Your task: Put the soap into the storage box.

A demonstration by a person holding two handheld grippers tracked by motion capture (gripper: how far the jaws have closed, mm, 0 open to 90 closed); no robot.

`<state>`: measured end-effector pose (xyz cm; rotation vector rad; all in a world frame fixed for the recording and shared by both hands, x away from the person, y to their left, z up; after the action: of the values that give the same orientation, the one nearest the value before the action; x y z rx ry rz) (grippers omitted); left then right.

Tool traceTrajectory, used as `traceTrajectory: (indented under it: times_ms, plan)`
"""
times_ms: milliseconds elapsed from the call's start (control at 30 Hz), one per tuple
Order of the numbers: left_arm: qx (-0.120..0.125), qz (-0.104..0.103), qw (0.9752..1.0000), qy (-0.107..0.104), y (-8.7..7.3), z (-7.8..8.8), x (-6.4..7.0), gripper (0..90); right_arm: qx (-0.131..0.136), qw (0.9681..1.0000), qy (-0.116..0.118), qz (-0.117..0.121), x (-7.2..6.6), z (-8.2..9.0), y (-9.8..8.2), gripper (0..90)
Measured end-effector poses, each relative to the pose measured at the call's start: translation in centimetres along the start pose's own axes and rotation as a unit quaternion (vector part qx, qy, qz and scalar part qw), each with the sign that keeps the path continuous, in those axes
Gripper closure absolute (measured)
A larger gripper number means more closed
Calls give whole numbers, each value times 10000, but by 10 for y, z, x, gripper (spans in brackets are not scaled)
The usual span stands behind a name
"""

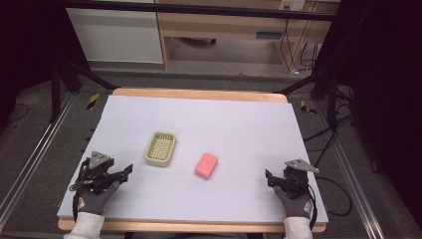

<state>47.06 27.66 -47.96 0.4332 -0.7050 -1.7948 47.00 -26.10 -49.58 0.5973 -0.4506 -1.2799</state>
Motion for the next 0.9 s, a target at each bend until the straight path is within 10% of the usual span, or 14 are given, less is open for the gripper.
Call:
traceTrajectory:
  times_ms: [900]
  plan:
    - [-38,-262,9990,-353,4,-1,28,277,-57,9999,-12,154,-5,0,0,153]
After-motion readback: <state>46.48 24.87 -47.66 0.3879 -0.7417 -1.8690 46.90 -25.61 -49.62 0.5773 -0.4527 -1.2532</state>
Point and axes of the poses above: each handheld gripper's, and its own axes: z roughly backward along the jaws, y roughly out of its top, x roughly to its right, the point moved 4 cm from there along -z, roughly forward along the jaws, and after that the axes turned 13 degrees about -x, right-handed, at the moved point
